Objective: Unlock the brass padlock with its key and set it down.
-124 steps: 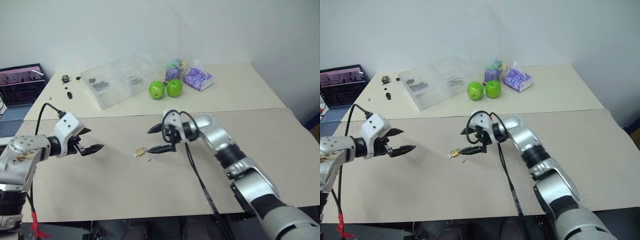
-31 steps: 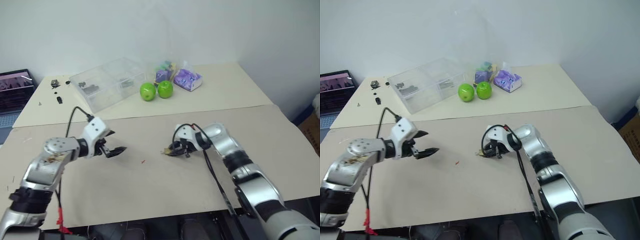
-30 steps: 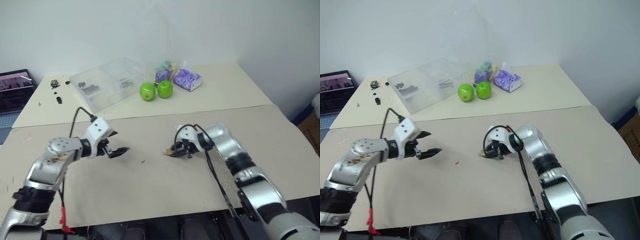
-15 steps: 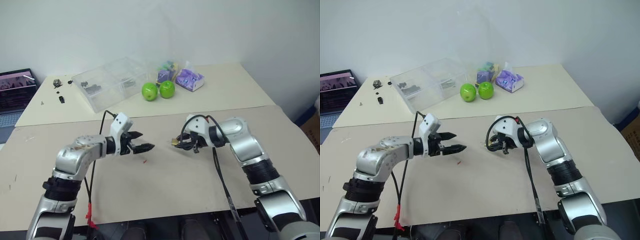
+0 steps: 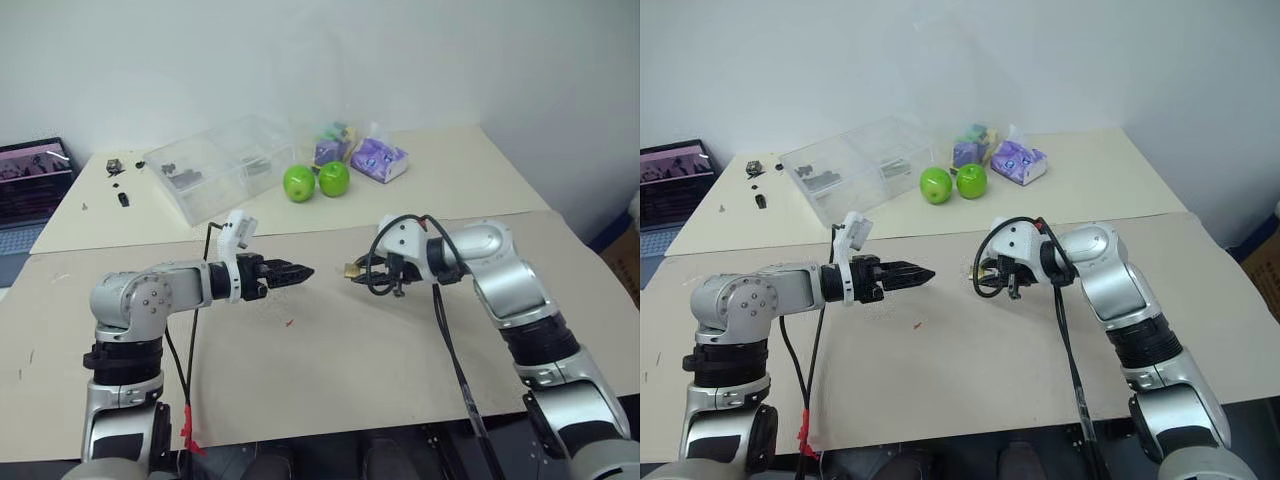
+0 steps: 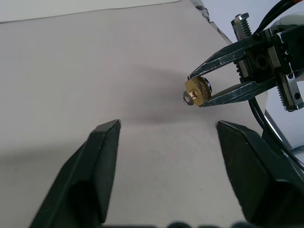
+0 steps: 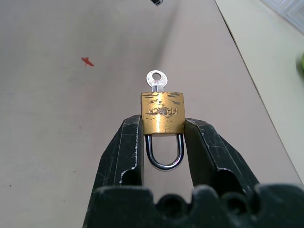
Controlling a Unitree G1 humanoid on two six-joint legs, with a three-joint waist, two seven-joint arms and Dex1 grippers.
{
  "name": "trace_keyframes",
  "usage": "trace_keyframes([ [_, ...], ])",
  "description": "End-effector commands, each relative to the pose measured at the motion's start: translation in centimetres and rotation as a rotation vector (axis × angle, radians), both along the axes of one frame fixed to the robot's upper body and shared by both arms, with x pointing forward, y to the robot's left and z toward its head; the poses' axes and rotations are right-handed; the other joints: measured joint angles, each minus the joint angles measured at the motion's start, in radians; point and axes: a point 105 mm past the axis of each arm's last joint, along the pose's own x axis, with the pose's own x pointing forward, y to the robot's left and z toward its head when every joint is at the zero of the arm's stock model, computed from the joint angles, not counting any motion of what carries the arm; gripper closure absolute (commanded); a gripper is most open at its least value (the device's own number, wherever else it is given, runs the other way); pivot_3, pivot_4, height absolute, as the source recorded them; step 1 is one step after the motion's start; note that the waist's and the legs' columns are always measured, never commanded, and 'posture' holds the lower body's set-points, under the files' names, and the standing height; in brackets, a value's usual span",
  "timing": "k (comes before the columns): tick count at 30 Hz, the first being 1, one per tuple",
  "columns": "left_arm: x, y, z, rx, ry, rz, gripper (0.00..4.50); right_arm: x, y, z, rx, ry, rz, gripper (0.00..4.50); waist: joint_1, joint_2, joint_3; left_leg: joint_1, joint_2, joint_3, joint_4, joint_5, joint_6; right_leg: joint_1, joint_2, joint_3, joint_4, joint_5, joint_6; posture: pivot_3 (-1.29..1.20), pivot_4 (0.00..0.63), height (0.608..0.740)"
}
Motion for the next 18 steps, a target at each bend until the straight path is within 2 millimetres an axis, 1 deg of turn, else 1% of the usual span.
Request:
trace_keyframes([
  [1, -0.1, -0.4, 1.2, -0.022, -0.03, -0.024, 2.21, 0.0, 0.2, 2.4, 0.023, -0.078, 0.005, 3.59, 0.001, 0.0, 0.0, 0.0, 0.0, 0.0, 0.0, 0.0, 0.0, 0.0, 0.0, 0.0, 0.0, 0.0, 0.0, 0.0, 0.15, 0.74],
  [2, -0.1, -0.5, 1.3, -0.022, -0.031, -0.028, 2.54, -0.1, 0.1, 2.5, 0.024, -0.079, 0.004, 3.59, 0.002, 0.0, 0.0, 0.0, 0.0, 0.0, 0.0, 0.0, 0.0, 0.0, -0.001, 0.001, 0.0, 0.0, 0.0, 0.0, 0.15, 0.74],
  [7, -0.5, -1.3, 1.9, -0.074, 0.002, -0.069, 2.54, -0.5, 0.1, 3.5, 0.037, -0.099, 0.003, 3.59, 0.008, 0.0, 0.0, -0.001, 0.0, 0.0, 0.0, 0.0, 0.0, 0.0, 0.0, 0.001, 0.0, 0.0, 0.0, 0.0, 0.15, 0.74],
  [11, -0.7, -2.1, 2.6, -0.119, 0.022, -0.103, 2.54, -1.5, 0.5, 4.4, 0.071, -0.112, 0.028, 3.59, 0.009, -0.001, 0.0, 0.0, 0.0, 0.001, 0.0, 0.0, 0.0, 0.0, 0.0, 0.001, 0.0, 0.0, 0.0, 0.0, 0.15, 0.74],
  [16, -0.8, -2.6, 3.1, -0.152, 0.037, -0.127, 2.54, -1.9, 0.4, 4.9, 0.078, -0.133, 0.028, 3.59, 0.016, -0.001, 0.0, 0.0, 0.0, 0.001, 0.0, 0.0, 0.0, 0.0, 0.0, 0.001, -0.001, 0.0, 0.0, 0.0, 0.15, 0.74],
  [17, -0.7, -2.7, 3.1, -0.155, 0.04, -0.128, 3.04, -1.9, 0.4, 5.0, 0.078, -0.138, 0.026, 3.59, 0.017, -0.001, 0.0, 0.0, 0.0, 0.001, 0.0, 0.0, 0.0, 0.0, -0.001, 0.001, -0.001, 0.0, 0.0, 0.0, 0.15, 0.74],
  [18, -0.7, -2.7, 3.2, -0.156, 0.042, -0.13, 3.26, -2.0, 0.3, 5.0, 0.078, -0.141, 0.024, 3.59, 0.018, -0.001, 0.0, 0.0, 0.0, 0.001, 0.0, 0.0, 0.0, 0.0, -0.001, 0.001, -0.001, 0.0, 0.0, 0.0, 0.15, 0.74],
])
